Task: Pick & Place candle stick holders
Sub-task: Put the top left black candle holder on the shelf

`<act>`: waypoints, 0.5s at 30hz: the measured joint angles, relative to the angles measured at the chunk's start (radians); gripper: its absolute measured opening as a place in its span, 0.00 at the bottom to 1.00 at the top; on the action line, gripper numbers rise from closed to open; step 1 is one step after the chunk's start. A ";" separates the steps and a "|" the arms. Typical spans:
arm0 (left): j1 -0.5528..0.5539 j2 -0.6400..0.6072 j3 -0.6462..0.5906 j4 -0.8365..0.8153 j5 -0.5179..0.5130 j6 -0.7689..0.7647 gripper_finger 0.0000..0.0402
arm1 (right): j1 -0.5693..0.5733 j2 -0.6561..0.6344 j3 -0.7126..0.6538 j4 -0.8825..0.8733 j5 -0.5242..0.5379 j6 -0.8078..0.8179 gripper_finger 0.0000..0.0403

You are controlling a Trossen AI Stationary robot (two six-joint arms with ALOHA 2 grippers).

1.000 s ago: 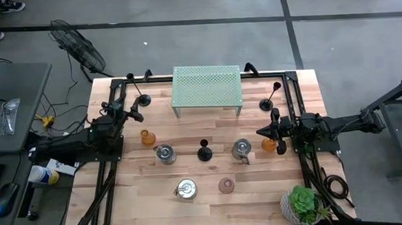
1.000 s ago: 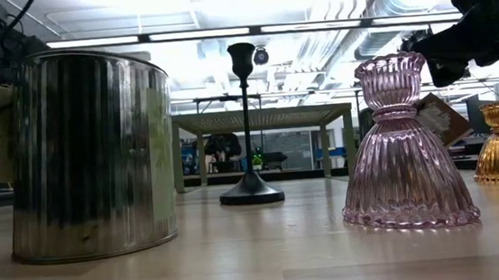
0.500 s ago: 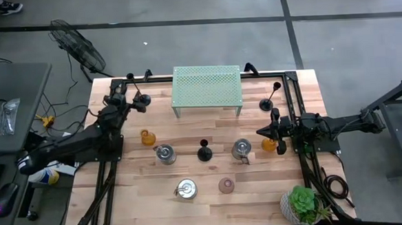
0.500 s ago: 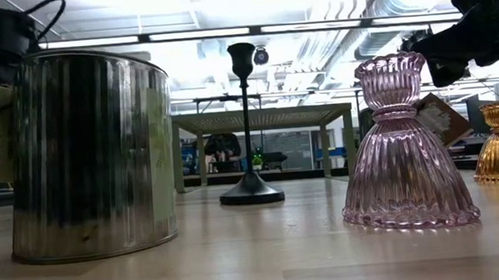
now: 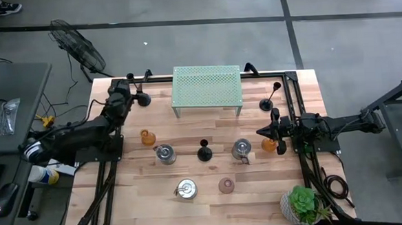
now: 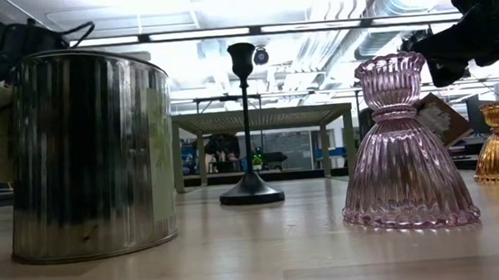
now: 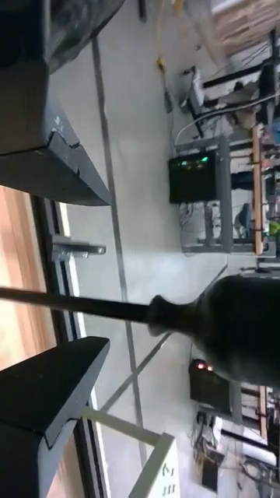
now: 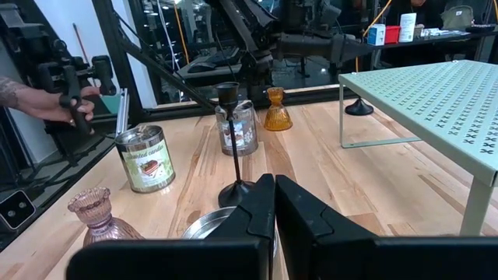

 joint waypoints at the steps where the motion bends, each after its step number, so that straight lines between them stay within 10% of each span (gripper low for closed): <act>1: -0.001 0.013 -0.001 0.011 0.006 -0.009 0.68 | 0.000 0.000 0.000 0.000 0.000 0.000 0.01; 15: -0.002 0.035 0.000 0.077 0.043 -0.021 0.37 | 0.000 0.000 0.000 0.000 0.000 0.000 0.01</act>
